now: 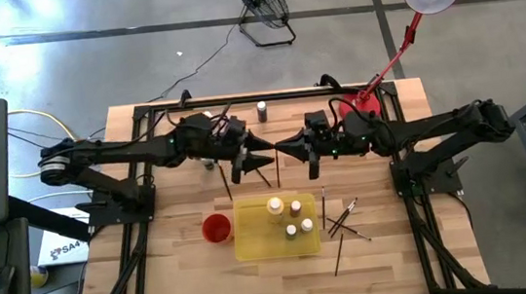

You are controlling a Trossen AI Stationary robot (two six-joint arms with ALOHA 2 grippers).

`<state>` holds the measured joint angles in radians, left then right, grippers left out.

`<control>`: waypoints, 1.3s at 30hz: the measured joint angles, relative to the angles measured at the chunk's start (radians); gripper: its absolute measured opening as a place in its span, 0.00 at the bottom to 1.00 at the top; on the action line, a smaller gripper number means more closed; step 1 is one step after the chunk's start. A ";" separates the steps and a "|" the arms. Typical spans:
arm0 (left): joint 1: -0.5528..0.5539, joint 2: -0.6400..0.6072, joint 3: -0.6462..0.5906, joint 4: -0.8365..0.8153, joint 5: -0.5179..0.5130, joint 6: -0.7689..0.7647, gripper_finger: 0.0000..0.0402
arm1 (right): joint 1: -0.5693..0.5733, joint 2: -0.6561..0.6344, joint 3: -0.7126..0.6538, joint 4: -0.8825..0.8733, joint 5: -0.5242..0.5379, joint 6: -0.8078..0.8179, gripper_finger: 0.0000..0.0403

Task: Pick & Place Paint Supplies
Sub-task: Put the golden paintbrush into the orange cup

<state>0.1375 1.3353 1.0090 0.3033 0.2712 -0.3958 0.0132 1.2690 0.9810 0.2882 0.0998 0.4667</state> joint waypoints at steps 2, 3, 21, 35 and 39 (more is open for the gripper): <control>0.000 0.024 0.027 0.000 0.001 0.000 0.57 | 0.000 0.000 0.000 0.000 0.000 0.000 0.01; 0.000 0.033 0.041 -0.002 0.009 0.001 0.57 | 0.000 0.000 0.000 -0.001 0.001 0.000 0.01; 0.000 0.105 0.107 -0.028 0.058 0.024 0.39 | 0.000 -0.001 0.000 -0.026 0.032 -0.020 0.01; 0.000 0.105 0.107 -0.030 0.062 0.024 0.06 | -0.002 -0.001 0.000 -0.041 0.040 -0.020 0.01; 0.000 0.105 0.107 -0.030 0.060 0.024 0.02 | -0.003 -0.001 0.000 -0.045 0.039 -0.020 0.01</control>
<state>0.1375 1.4401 1.1156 0.2731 0.3315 -0.3715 0.0105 1.2682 0.9806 0.2432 0.1389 0.4470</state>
